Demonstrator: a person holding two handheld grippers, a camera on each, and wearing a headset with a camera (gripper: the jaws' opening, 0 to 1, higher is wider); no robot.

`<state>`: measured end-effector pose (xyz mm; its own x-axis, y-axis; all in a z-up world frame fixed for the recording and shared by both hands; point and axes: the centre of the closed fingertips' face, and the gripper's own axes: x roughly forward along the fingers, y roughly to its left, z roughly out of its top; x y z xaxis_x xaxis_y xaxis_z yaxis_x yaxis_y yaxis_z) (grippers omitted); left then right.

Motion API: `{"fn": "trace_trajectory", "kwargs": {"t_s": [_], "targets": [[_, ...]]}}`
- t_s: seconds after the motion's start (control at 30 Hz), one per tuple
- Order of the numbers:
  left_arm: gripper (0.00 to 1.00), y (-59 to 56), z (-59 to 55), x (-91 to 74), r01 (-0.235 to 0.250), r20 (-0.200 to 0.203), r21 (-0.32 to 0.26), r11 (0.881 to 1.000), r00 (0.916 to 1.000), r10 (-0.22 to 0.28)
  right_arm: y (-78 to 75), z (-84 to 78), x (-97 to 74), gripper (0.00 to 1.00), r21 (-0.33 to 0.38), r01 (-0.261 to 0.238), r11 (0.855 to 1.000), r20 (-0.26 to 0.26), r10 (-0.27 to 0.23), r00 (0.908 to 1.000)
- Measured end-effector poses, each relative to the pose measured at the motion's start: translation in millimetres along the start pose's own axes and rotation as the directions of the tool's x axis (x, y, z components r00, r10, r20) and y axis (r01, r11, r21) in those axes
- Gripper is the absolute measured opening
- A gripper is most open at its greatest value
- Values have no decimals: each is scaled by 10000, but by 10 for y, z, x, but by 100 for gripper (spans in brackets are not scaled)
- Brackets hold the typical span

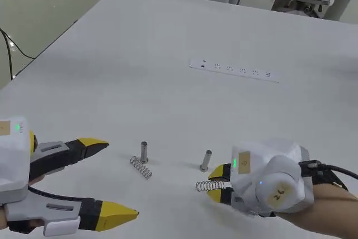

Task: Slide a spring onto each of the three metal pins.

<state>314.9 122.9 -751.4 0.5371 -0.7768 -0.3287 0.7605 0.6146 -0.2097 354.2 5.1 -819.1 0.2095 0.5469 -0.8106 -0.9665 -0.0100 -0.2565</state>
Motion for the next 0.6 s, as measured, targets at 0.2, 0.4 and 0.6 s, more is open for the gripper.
{"fn": "trace_trajectory", "kwargs": {"t_s": [0.2, 0.4, 0.6], "targets": [[71, -130, -2, 110, 613, -192, 179, 9980, 9980, -610, 26, -4, -75, 9, 789, -127, 9968, 55, 123, 9999], [65, -205, 10, 271, 1097, -531, 591, 9922, 9929, -1066, 67, 29, -132, 9, 1125, -190, 9935, -42, 196, 9998], [59, -261, 46, 484, 1570, -772, 935, 9832, 9857, -1501, 99, 62, -170, 9, 1406, -201, 9899, -128, 221, 9997]]}}
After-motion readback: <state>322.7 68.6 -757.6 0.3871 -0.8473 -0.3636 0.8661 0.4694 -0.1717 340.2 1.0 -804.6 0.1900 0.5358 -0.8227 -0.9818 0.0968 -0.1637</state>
